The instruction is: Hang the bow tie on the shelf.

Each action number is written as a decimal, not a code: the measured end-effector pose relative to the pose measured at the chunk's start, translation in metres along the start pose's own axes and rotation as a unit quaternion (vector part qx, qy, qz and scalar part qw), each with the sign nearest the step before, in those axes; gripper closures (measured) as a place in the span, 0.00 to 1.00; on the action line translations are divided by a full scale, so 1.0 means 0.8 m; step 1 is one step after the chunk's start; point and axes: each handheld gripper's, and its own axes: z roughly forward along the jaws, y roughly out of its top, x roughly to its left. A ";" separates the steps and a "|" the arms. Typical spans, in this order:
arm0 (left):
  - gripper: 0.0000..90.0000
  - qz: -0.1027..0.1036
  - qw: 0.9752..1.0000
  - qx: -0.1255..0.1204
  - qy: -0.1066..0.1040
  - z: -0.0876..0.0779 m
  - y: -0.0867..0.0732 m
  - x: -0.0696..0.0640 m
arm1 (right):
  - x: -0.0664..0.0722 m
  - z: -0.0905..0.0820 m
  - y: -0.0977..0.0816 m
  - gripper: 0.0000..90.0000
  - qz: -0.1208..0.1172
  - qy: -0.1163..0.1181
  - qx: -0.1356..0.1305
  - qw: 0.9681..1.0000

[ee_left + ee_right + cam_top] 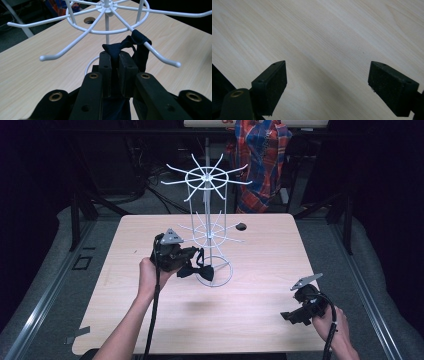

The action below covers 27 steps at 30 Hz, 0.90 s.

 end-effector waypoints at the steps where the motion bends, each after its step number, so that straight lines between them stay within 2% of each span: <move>1: 0.91 -0.002 1.000 -0.004 0.000 0.001 0.000 0.000 | 0.000 0.000 0.000 0.17 0.003 -0.001 -0.004 1.000; 9: 0.91 -0.026 1.000 -0.006 -0.012 0.010 -0.003 0.006 | 0.000 0.000 0.000 0.17 0.004 0.001 -0.002 1.000; 14: 0.90 -0.024 1.000 0.001 -0.015 0.013 -0.003 0.004 | 0.001 -0.001 0.001 0.17 0.007 -0.005 -0.011 1.000; 18: 0.89 -0.025 1.000 0.005 -0.018 0.013 -0.007 0.006 | 0.000 -0.003 0.001 0.17 0.002 -0.014 -0.004 1.000; 20: 0.88 -0.026 0.999 0.004 -0.019 0.014 -0.009 0.007 | 0.000 -0.001 0.001 0.17 0.007 -0.005 -0.010 1.000; 27: 0.86 -0.024 0.999 0.006 -0.021 0.014 -0.017 0.009 | 0.001 0.000 0.002 0.17 0.006 -0.010 -0.005 1.000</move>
